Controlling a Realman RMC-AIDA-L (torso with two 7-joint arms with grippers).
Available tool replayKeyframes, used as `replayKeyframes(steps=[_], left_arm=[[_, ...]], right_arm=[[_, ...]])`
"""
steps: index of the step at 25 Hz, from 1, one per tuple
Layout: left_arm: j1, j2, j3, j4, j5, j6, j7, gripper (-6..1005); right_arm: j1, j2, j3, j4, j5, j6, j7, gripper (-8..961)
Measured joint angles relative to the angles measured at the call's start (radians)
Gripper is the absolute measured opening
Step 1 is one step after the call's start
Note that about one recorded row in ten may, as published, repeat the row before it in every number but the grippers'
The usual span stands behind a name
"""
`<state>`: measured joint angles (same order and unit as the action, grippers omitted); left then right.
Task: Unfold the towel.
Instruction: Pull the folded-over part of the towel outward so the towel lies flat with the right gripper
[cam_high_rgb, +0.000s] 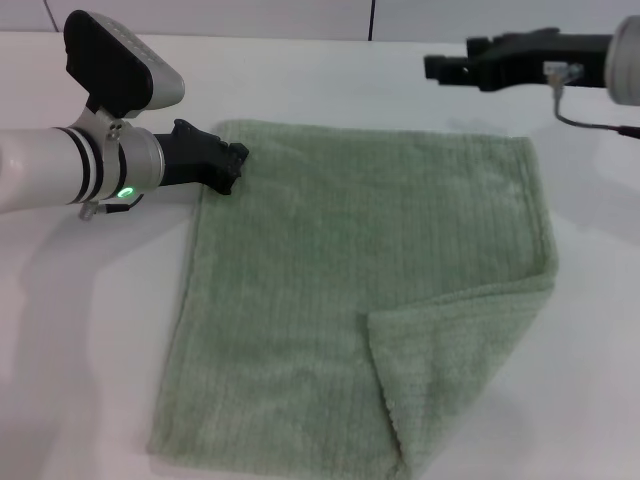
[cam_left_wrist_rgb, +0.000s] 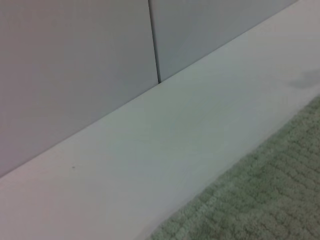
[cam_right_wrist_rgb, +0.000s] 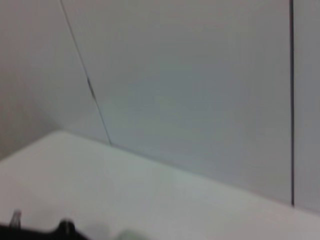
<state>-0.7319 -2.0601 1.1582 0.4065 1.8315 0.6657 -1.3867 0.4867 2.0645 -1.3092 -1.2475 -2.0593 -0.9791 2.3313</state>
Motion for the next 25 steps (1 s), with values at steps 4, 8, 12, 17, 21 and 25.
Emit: replayKeyframes(steps=[4,8,12,17,21,25], left_arm=[[-0.001,0.0,0.0,0.0,0.0,0.0,0.0,1],[-0.004,0.0,0.003,0.0,0.0,-0.002,0.0,1],[-0.004,0.0,0.003,0.0,0.0,-0.002,0.0,1],[-0.004,0.0,0.002,0.0,0.0,-0.003,0.0,1],[-0.006,0.0,0.003,0.0,0.0,-0.003,0.0,1],[-0.006,0.0,0.003,0.002,0.0,-0.003,0.0,1]], right_arm=[[0.048,-0.013,0.072,-0.01,-0.131,-0.168,0.077,672],[0.095,-0.034,0.136,0.01,-0.163,-0.326,0.098,671],[0.143,-0.058,0.181,0.049,-0.164,-0.464,0.099,671],[0.207,-0.08,0.216,0.123,-0.164,-0.586,0.098,671],[0.241,-0.094,0.219,0.163,-0.164,-0.649,0.098,671],[0.275,-0.109,0.219,0.215,-0.165,-0.69,0.092,671]])
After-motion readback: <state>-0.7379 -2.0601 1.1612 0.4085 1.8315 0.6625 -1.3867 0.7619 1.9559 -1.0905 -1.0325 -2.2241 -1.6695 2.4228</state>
